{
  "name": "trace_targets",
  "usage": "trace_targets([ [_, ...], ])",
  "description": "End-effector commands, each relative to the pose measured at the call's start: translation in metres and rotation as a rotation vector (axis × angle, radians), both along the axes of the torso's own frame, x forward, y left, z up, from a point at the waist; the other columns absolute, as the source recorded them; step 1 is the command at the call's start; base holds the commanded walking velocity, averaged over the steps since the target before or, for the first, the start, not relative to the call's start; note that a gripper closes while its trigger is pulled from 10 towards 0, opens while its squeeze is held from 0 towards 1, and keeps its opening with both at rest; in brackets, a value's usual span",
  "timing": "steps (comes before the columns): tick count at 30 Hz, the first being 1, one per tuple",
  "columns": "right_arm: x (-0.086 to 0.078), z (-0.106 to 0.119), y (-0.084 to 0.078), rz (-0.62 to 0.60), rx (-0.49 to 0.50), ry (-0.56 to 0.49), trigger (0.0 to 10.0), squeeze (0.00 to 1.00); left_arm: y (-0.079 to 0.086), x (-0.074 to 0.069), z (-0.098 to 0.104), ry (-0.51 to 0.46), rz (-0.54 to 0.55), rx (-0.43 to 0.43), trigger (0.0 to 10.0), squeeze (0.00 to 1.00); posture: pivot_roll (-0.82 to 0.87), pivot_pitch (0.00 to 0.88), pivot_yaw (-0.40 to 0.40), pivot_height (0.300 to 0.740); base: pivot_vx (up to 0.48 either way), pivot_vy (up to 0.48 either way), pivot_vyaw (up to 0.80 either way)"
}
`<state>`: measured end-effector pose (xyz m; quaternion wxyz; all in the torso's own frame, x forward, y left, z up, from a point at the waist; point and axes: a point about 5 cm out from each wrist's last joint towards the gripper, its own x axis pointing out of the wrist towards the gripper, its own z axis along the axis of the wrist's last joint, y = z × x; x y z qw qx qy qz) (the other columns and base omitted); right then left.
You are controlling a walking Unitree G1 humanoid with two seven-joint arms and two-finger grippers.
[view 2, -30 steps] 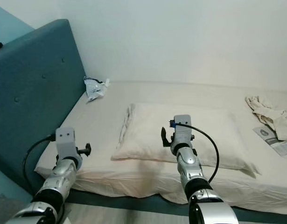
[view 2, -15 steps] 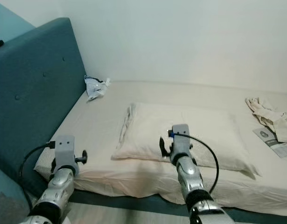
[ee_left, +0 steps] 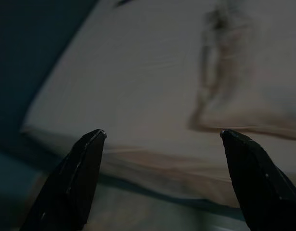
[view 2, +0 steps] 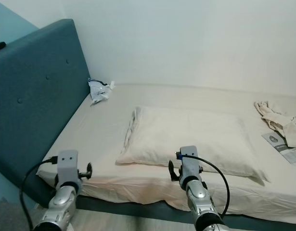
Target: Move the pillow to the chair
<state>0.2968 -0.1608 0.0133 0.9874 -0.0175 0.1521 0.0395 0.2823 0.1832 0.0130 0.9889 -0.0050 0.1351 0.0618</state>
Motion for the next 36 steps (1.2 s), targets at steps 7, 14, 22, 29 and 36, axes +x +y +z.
trace_targets([
  [7,0.006,0.011,-0.008,-0.027,-0.024,-0.066,10.0,0.0,-0.018,0.009,0.014,-0.089,-0.101,-0.027,10.0,0.0,0.01,0.0,0.003,0.74,0.0,0.0,0.0],
  [14,0.007,0.015,-0.014,-0.043,-0.029,-0.08,10.0,0.0,-0.024,0.011,0.016,-0.09,-0.13,-0.048,10.0,0.0,-0.01,0.003,0.01,0.74,0.0,0.0,0.0],
  [22,0.002,0.011,-0.02,-0.058,-0.034,-0.068,10.0,0.0,-0.028,0.01,0.017,-0.109,-0.136,-0.048,10.0,0.0,-0.01,0.017,0.009,0.74,0.0,0.0,-0.6],
  [29,0.0,0.01,-0.018,-0.043,-0.028,-0.06,10.0,0.0,-0.029,0.009,0.018,-0.12,-0.137,-0.049,10.0,0.0,-0.02,0.026,0.008,0.74,0.0,0.0,-0.29],
  [36,0.005,0.015,-0.022,-0.061,-0.024,-0.075,10.0,0.0,-0.029,0.009,0.018,-0.114,-0.146,-0.026,10.0,0.0,-0.02,0.029,0.005,0.74,0.0,-0.216,0.0],
])
